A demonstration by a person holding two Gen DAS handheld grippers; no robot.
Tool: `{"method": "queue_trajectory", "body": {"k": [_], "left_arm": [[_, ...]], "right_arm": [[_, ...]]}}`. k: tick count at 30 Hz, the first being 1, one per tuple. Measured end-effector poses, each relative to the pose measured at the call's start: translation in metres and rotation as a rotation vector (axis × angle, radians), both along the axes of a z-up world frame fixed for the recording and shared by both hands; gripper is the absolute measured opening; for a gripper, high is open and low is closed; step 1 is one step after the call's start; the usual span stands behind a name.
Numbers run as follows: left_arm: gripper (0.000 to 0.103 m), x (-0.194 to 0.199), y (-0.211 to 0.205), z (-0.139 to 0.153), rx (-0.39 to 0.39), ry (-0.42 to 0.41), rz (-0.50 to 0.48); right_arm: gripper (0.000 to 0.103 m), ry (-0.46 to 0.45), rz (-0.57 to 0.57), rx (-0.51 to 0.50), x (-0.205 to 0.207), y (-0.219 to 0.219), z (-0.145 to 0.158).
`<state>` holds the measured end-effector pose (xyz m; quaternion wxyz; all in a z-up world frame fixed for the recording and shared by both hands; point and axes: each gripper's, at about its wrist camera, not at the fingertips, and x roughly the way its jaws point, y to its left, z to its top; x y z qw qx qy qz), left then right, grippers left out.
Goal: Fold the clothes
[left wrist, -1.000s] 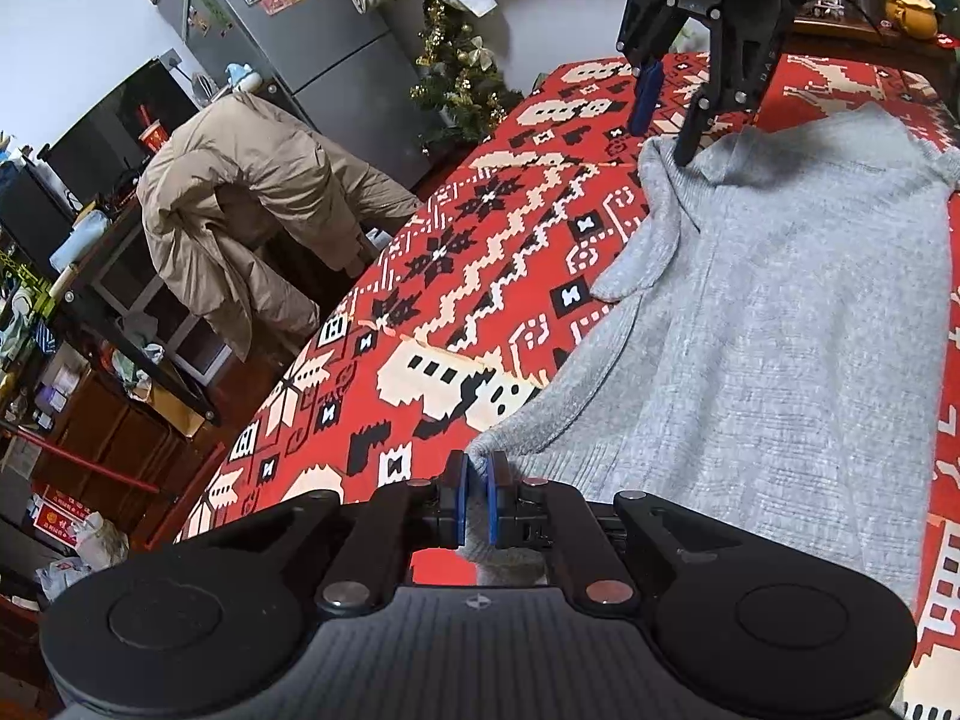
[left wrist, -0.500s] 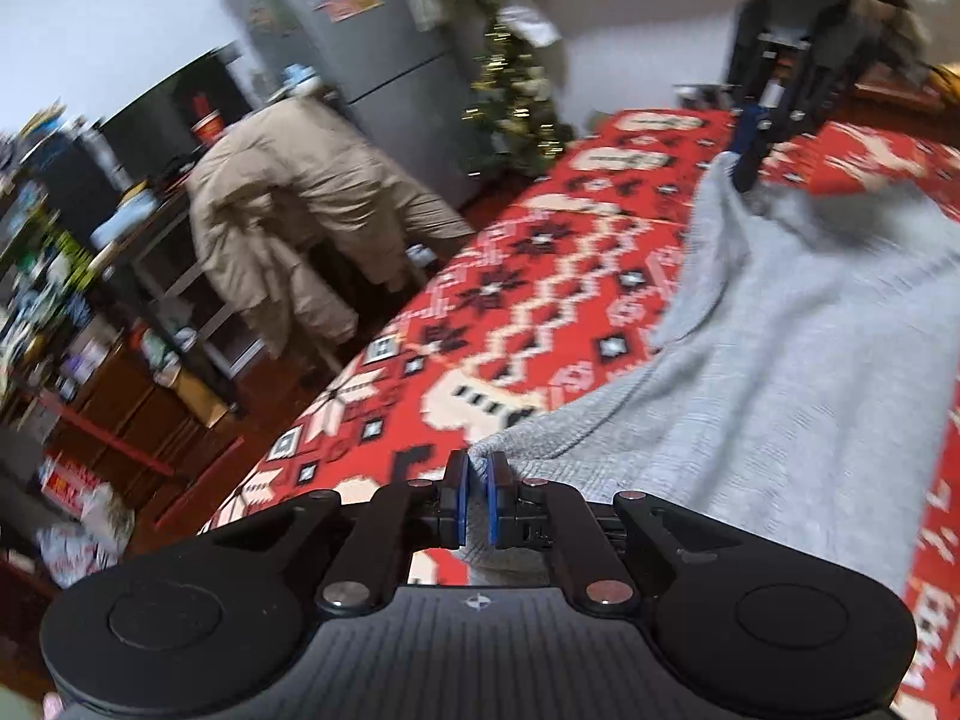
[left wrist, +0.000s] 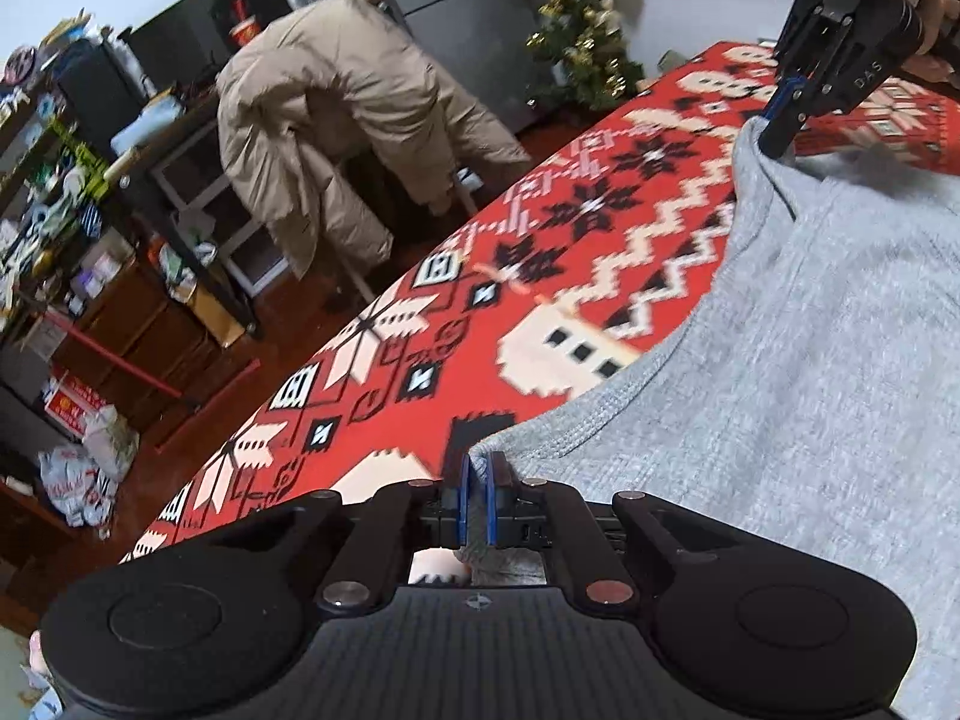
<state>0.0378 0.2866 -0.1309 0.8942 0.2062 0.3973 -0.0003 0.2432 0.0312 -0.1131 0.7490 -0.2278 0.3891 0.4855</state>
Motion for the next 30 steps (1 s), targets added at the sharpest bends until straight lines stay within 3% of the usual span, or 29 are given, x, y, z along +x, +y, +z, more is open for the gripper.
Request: {"method": "queue_trajectory", "body": {"k": [10,11,13,14,18,21,24,30], "left_arm": [[0.007,0.02,0.007,-0.005,-0.003,0.029,0.051],[0.013,0.021,0.007,-0.004,0.003,0.038,0.054],[0.026,0.021,0.01,0.002,0.002,0.048,0.073],[0.033,0.02,0.014,0.007,-0.011,0.044,0.091],[0.035,0.011,0.032,0.029,-0.07,0.009,0.177],[0.036,-0.002,0.044,0.049,-0.123,-0.04,0.246],[0.036,-0.014,0.04,0.067,-0.188,-0.082,0.259],[0.042,-0.016,-0.019,0.08,-0.292,-0.106,0.14]], "right_arm": [[0.01,0.016,-0.078,0.048,0.023,0.008,-0.02],[0.011,0.017,-0.092,0.061,0.024,0.003,-0.018],[0.027,0.019,-0.132,0.092,0.026,-0.01,-0.011],[0.029,0.02,-0.152,0.108,0.027,-0.016,-0.007],[0.029,0.046,-0.246,0.159,0.026,-0.056,0.014],[0.03,0.05,-0.29,0.119,0.005,-0.092,0.027],[0.039,0.035,-0.329,0.084,-0.034,-0.136,0.031],[0.041,0.079,-0.426,0.034,-0.106,-0.21,0.005]]}}
